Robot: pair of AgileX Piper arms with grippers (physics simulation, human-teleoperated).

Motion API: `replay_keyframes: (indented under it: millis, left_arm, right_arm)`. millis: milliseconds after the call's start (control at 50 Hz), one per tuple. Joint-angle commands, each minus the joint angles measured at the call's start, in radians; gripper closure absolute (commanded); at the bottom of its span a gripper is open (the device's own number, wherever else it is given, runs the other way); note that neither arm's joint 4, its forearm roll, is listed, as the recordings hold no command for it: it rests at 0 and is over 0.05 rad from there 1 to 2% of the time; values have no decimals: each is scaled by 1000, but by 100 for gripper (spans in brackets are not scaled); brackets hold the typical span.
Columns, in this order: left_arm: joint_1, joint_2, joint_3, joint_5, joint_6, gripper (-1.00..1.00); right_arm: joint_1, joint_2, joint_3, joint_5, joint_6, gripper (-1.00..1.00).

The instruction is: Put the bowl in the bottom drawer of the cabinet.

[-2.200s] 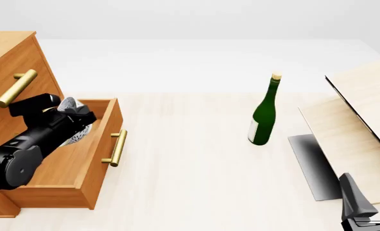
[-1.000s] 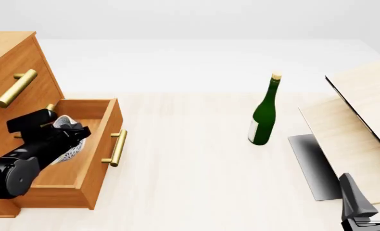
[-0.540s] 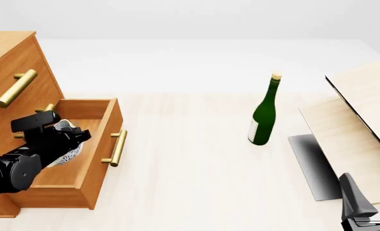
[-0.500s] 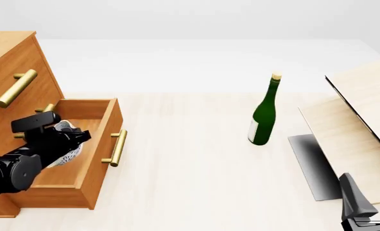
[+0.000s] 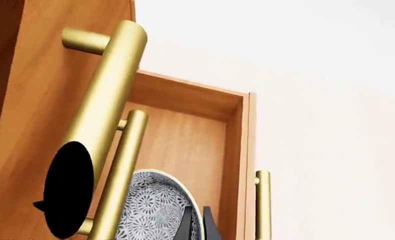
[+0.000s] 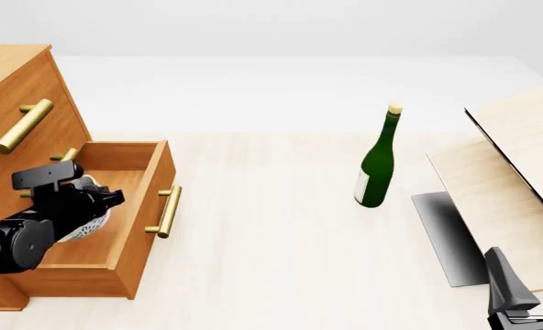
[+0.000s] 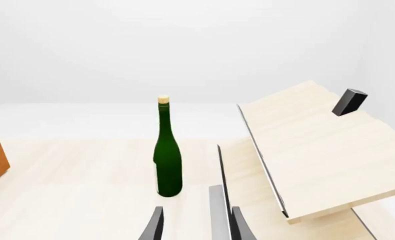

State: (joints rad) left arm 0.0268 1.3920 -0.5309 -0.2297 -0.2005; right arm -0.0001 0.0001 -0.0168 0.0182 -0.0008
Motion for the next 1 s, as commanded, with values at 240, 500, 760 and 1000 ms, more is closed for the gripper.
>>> replay_keyframes:
  millis: [240,500,760,1000]
  left_arm:
    - [10,-9,-5,17,18,100]
    - [17,-4,6,0,0,100]
    - [16,-14,17,-6,-12,100]
    - [3,-29,24,-28,-53,-100]
  right_arm:
    - [0,0,0,0,0,-100]
    - [0,0,0,0,0,-100]
    - [0,0,0,0,0,-100]
    - [0,0,0,0,0,-100]
